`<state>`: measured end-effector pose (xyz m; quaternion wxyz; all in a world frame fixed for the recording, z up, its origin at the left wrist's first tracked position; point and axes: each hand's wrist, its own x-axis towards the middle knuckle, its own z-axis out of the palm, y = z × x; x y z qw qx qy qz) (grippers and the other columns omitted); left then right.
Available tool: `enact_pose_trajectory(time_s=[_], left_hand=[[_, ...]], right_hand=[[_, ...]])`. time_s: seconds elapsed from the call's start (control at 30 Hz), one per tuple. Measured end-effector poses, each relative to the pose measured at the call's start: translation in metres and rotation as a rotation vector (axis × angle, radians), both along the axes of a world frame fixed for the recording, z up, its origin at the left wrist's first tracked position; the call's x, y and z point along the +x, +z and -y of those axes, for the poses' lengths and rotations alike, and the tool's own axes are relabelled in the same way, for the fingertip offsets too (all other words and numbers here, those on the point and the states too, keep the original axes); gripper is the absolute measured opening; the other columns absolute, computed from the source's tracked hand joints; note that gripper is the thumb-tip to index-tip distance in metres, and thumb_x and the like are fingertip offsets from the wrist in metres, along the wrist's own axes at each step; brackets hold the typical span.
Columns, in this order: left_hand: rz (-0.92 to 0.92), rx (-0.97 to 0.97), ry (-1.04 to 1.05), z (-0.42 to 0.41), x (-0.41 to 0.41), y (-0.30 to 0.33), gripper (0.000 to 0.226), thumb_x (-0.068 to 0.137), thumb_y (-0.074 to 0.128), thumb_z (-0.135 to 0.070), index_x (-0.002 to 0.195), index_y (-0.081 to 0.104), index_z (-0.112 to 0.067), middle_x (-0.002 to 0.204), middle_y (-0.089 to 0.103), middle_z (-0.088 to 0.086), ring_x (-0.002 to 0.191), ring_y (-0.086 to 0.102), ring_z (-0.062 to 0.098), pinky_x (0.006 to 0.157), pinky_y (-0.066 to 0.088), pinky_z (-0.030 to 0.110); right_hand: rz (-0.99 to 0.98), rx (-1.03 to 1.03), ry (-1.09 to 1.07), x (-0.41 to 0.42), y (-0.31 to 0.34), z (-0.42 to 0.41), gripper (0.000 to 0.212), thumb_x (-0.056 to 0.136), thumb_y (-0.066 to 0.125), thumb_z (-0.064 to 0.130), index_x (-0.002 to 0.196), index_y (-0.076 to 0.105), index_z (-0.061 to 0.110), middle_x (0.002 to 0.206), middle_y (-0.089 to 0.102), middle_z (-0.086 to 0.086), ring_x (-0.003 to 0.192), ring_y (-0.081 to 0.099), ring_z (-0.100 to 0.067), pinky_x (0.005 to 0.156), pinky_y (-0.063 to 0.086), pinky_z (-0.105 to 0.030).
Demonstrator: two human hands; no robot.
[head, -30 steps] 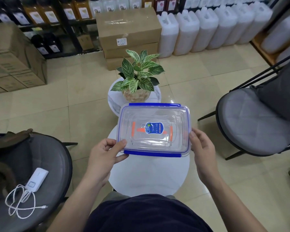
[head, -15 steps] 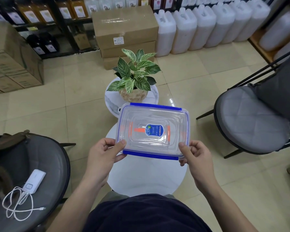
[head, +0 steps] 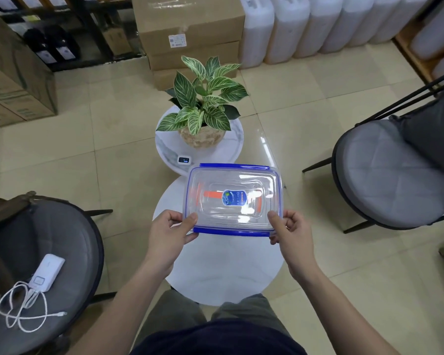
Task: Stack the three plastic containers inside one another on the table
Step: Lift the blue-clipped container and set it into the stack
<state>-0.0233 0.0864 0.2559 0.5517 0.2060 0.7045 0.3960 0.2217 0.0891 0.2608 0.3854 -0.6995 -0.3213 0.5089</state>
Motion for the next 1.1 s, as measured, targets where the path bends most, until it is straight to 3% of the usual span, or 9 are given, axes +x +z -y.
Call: enact_pose_trajectory(time_s=[0.17, 0.37, 0.6, 0.7, 0.87, 1.1], left_hand=[[-0.019, -0.035, 0.003, -0.018, 0.004, -0.041, 0.026, 0.087, 0.076, -0.019, 0.085, 0.055, -0.004, 0.106, 0.062, 0.019, 0.094, 0.073, 0.032, 0.071, 0.061, 0.029], [-0.018, -0.089, 0.018, -0.040, 0.010, -0.081, 0.022, 0.089, 0.072, -0.014, 0.087, 0.053, -0.003, 0.106, 0.059, 0.016, 0.100, 0.070, 0.032, 0.075, 0.061, 0.036], [-0.091, -0.182, -0.010, -0.062, 0.014, -0.108, 0.020, 0.091, 0.069, -0.012, 0.085, 0.050, -0.007, 0.110, 0.062, 0.019, 0.107, 0.066, 0.034, 0.081, 0.061, 0.043], [-0.112, -0.204, -0.023, -0.068, 0.016, -0.115, 0.020, 0.092, 0.068, -0.012, 0.086, 0.050, -0.008, 0.106, 0.061, 0.017, 0.105, 0.067, 0.032, 0.078, 0.061, 0.039], [-0.138, -0.232, -0.046, -0.072, 0.021, -0.124, 0.020, 0.092, 0.068, -0.019, 0.093, 0.051, -0.008, 0.104, 0.061, 0.013, 0.107, 0.065, 0.030, 0.082, 0.060, 0.041], [-0.201, -0.294, -0.053, -0.077, 0.027, -0.137, 0.021, 0.096, 0.063, -0.017, 0.106, 0.051, -0.004, 0.116, 0.058, 0.018, 0.105, 0.064, 0.031, 0.084, 0.059, 0.043]], right_hand=[[0.035, -0.052, 0.003, 0.002, -0.035, -0.019, 0.017, 0.090, 0.069, 0.031, 0.094, 0.059, 0.019, 0.067, 0.066, 0.005, 0.056, 0.063, -0.005, 0.051, 0.053, -0.020], [0.092, -0.163, 0.097, 0.008, -0.068, -0.038, 0.024, 0.095, 0.063, 0.033, 0.116, 0.059, 0.024, 0.092, 0.070, -0.005, 0.079, 0.073, -0.023, 0.062, 0.059, -0.023], [0.111, -0.245, 0.135, 0.011, -0.101, -0.052, 0.032, 0.095, 0.063, 0.032, 0.125, 0.060, 0.022, 0.094, 0.072, -0.007, 0.080, 0.074, -0.025, 0.068, 0.062, -0.028], [0.139, -0.277, 0.155, 0.013, -0.110, -0.054, 0.033, 0.095, 0.063, 0.034, 0.125, 0.060, 0.022, 0.091, 0.072, -0.002, 0.076, 0.075, -0.020, 0.064, 0.061, -0.024], [0.184, -0.334, 0.180, 0.014, -0.121, -0.057, 0.032, 0.094, 0.064, 0.035, 0.122, 0.061, 0.019, 0.090, 0.071, 0.002, 0.077, 0.074, -0.020, 0.070, 0.062, -0.030], [0.150, -0.345, 0.183, 0.013, -0.125, -0.066, 0.011, 0.097, 0.060, 0.024, 0.107, 0.062, 0.026, 0.082, 0.068, 0.000, 0.071, 0.070, -0.019, 0.070, 0.062, -0.037]])
